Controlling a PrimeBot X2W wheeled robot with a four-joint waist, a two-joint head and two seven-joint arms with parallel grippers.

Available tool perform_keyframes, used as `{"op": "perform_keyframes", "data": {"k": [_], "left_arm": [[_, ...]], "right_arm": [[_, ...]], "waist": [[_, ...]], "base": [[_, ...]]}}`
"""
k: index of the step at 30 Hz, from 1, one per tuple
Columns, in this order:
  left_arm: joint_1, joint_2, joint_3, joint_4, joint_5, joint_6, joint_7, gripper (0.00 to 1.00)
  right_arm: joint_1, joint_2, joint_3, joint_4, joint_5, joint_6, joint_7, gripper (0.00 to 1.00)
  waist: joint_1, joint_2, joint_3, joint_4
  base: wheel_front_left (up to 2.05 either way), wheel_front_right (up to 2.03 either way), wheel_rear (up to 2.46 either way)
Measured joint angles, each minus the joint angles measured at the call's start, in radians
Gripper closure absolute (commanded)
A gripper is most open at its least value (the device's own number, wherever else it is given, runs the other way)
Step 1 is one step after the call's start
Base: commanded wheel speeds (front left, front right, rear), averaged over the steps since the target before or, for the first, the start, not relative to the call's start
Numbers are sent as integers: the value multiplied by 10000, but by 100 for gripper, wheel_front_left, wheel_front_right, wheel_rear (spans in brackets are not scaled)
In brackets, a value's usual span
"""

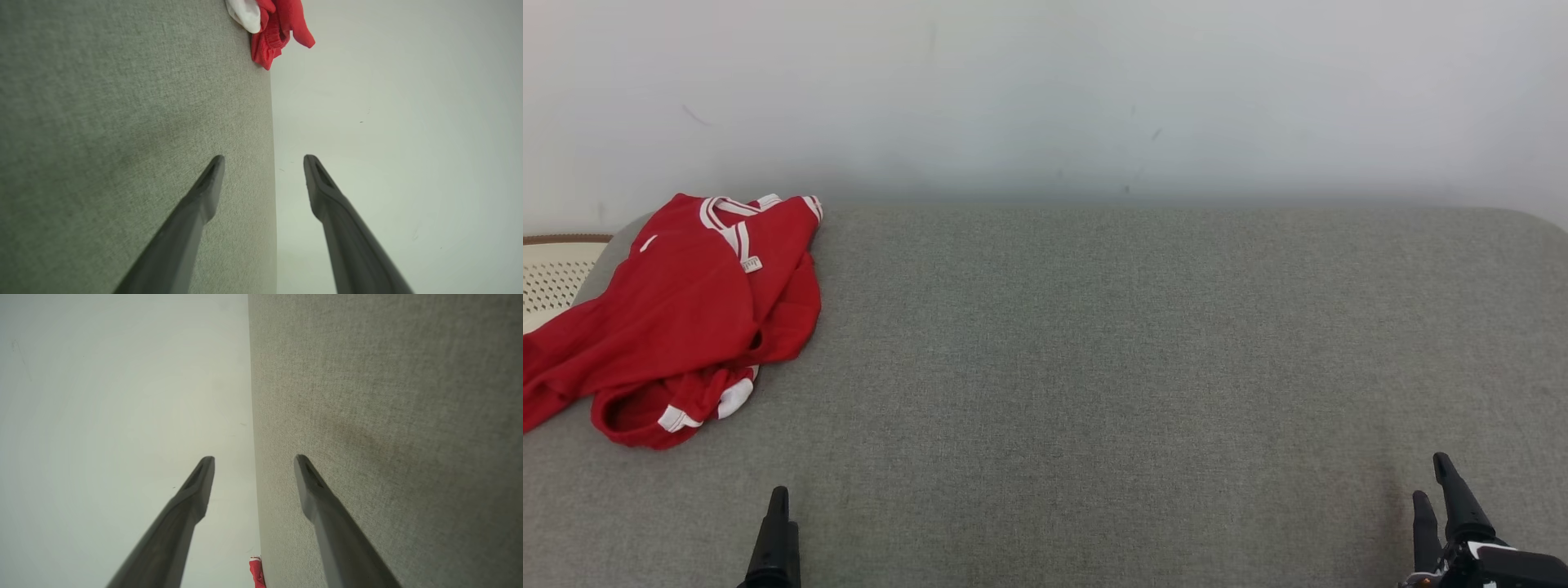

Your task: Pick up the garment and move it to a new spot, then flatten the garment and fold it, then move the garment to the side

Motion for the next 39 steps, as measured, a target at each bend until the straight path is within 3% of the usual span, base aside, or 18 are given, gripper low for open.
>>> {"op": "perform_keyframes", "data": {"k": [12,39], "left_arm": [[326,-2,-44,-905,2167,389,-374,0],[810,36,-418,-1918,7892,1135,-1060,0]], "right_arm": [[194,-6,644,-500,-1875,0,-709,0],[551,-163,2203,-1292,-7306,0,-1994,0]], "waist": [[1,-1,-4,7],[0,0,-77,35]], "base": [[0,0,0],[0,0,0]]}}
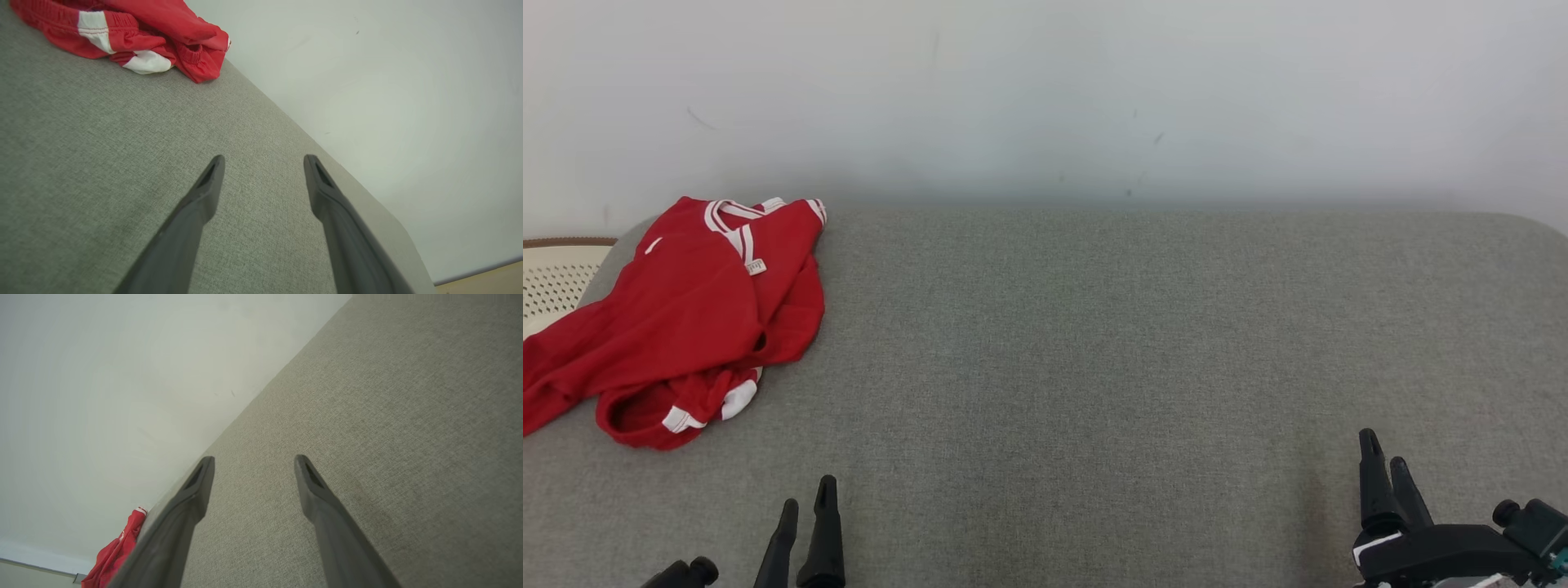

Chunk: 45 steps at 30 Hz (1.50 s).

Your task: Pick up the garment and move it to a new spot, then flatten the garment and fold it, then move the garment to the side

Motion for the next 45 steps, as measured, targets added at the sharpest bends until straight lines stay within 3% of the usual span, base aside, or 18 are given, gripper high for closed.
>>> {"op": "perform_keyframes", "data": {"k": [19,45], "left_arm": [[203,169,-146,-401,2683,713,-418,0],[585,307,-407,-848,4993,1204,-798,0]], "right_arm": [[199,-92,727,-265,-3164,0,-761,0],[238,-12,1035,-63,-5751,0,-1448,0]], "waist": [[0,0,-102,44],[-1,0,-207,-5]], "base": [[0,0,0],[0,0,0]]}}
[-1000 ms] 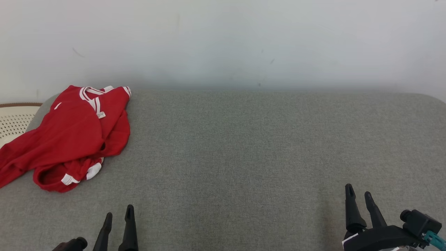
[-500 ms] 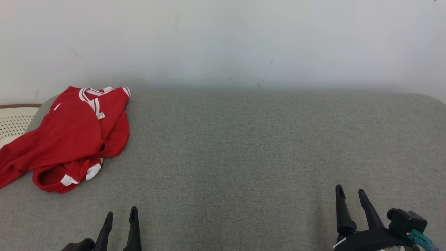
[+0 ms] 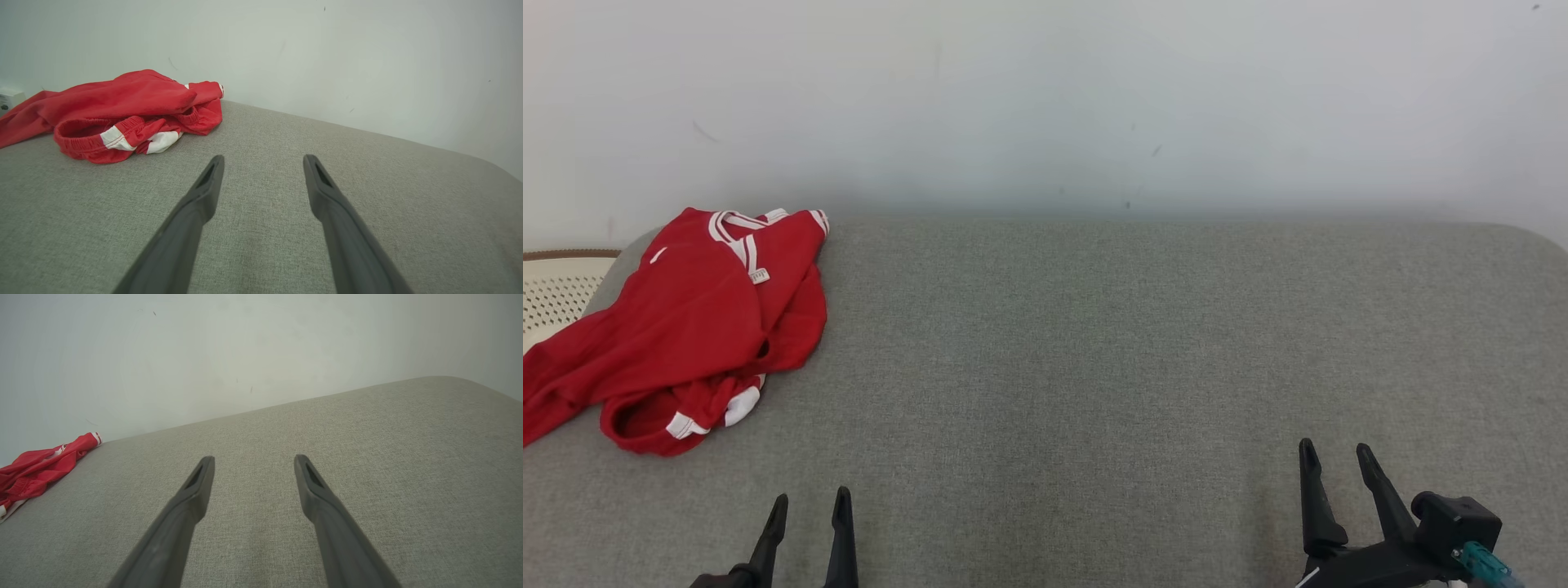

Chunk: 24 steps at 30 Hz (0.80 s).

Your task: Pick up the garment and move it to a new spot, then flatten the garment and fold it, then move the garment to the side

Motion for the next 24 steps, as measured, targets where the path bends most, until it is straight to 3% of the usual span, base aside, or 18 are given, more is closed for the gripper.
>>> {"op": "perform_keyframes", "data": {"k": [24], "left_arm": [[219,-6,98,-167,1710,234,-349,0]], "right_arm": [[246,69,251,-416,-1279,0,-12,0]], "waist": [[0,-1,-211,-60]], "base": [[0,0,0]]}}
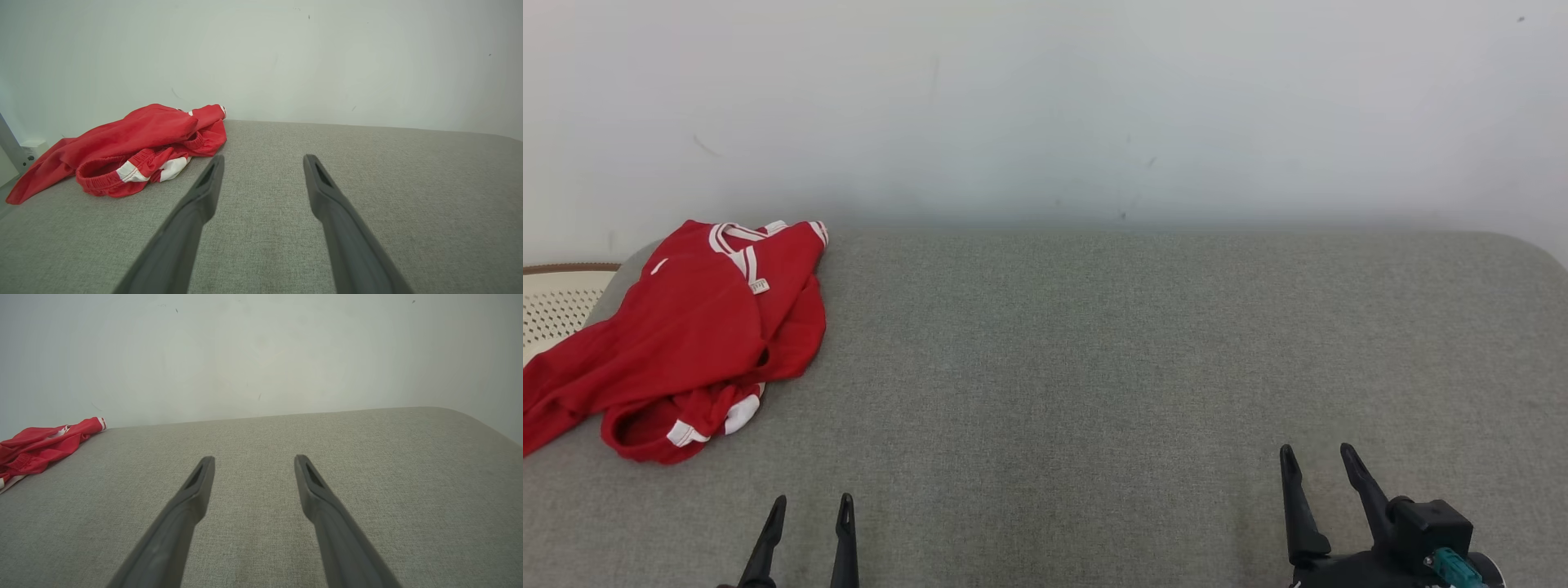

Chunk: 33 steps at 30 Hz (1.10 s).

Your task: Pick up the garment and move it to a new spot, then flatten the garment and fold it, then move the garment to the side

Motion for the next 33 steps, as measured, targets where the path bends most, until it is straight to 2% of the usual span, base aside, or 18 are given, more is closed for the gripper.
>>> {"op": "perform_keyframes", "data": {"k": [10,21,33], "left_arm": [[154,-46,23,-82,625,4,-117,0],[159,-94,100,-82,510,-213,-117,0],[162,-151,217,-92,504,-288,-117,0]], "right_arm": [[143,0,127,-196,-359,0,-46,0],[219,0,-15,-219,119,0,17,0],[291,0,-201,-257,123,0,109,0]], "waist": [[0,0,-4,5],[0,0,32,32],[0,0,18,21]], "base": [[0,0,0],[0,0,0],[0,0,0]]}}
